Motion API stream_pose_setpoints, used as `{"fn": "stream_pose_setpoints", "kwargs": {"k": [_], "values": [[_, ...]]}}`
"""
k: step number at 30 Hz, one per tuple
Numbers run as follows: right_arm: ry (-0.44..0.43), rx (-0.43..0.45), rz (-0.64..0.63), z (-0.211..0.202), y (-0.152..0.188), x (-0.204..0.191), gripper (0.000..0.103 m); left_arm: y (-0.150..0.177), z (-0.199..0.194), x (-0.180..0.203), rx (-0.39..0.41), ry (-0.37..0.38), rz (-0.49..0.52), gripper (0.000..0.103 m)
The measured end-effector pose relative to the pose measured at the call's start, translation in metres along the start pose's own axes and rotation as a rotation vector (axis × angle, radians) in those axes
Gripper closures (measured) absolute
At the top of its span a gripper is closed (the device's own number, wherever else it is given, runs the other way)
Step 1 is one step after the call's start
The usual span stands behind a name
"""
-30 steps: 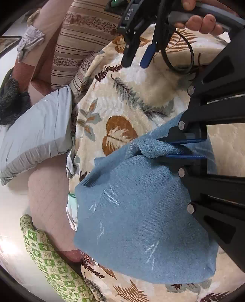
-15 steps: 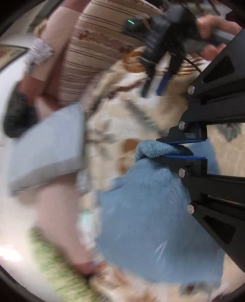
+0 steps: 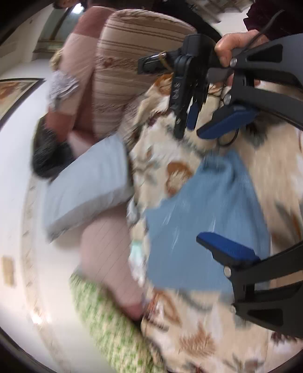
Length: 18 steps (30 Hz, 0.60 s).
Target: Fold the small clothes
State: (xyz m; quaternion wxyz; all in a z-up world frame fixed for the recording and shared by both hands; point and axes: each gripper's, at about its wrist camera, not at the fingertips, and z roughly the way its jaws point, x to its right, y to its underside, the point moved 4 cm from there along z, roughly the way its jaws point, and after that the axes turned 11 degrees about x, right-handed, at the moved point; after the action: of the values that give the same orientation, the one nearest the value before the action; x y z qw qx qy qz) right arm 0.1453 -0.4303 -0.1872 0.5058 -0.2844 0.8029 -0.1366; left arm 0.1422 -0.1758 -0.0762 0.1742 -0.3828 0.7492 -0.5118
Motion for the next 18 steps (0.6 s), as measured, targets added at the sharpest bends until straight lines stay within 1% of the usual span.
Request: {"fn": "stream_pose_setpoints", "kwargs": {"k": [1, 2, 4, 6, 7, 8, 9, 11, 12, 13, 15, 17, 18], "values": [[-0.007, 0.001, -0.033, -0.001, 0.002, -0.011, 0.05, -0.001, -0.007, -0.017, 0.008, -0.058, 0.016, 0.016], [-0.024, -0.002, -0.078, -0.002, 0.006, -0.025, 0.05, 0.001, -0.012, -0.039, 0.0, -0.146, 0.037, 0.016], [-0.055, 0.0, -0.148, -0.004, 0.01, -0.048, 0.05, 0.009, -0.012, -0.08, -0.029, -0.285, 0.032, 0.017], [-0.09, 0.002, -0.22, -0.003, 0.013, -0.073, 0.05, 0.017, -0.011, -0.11, -0.049, -0.364, -0.016, 0.017], [-0.099, 0.003, -0.252, 0.0, 0.014, -0.084, 0.05, 0.02, -0.007, -0.12, -0.051, -0.39, -0.038, 0.017], [-0.103, -0.004, -0.287, 0.009, 0.014, -0.096, 0.05, 0.024, -0.001, -0.131, -0.054, -0.404, -0.06, 0.017], [-0.106, -0.015, -0.306, 0.017, 0.015, -0.103, 0.05, 0.027, 0.006, -0.135, -0.061, -0.402, -0.072, 0.017], [-0.115, -0.057, -0.338, 0.04, 0.014, -0.118, 0.05, 0.034, 0.027, -0.137, -0.082, -0.403, -0.071, 0.017], [-0.112, -0.072, -0.359, 0.054, 0.013, -0.126, 0.05, 0.036, 0.034, -0.137, -0.089, -0.406, -0.055, 0.016], [-0.111, -0.078, -0.376, 0.065, 0.011, -0.134, 0.05, 0.041, 0.047, -0.134, -0.11, -0.408, -0.018, 0.017], [-0.127, -0.118, -0.407, 0.093, 0.008, -0.148, 0.05, 0.06, 0.065, -0.134, -0.182, -0.414, 0.039, 0.016], [-0.131, -0.15, -0.427, 0.121, 0.007, -0.157, 0.05, 0.079, 0.074, -0.134, -0.232, -0.404, 0.06, 0.016], [-0.141, -0.165, -0.43, 0.132, 0.007, -0.158, 0.05, 0.083, 0.076, -0.135, -0.231, -0.401, 0.061, 0.016]]}}
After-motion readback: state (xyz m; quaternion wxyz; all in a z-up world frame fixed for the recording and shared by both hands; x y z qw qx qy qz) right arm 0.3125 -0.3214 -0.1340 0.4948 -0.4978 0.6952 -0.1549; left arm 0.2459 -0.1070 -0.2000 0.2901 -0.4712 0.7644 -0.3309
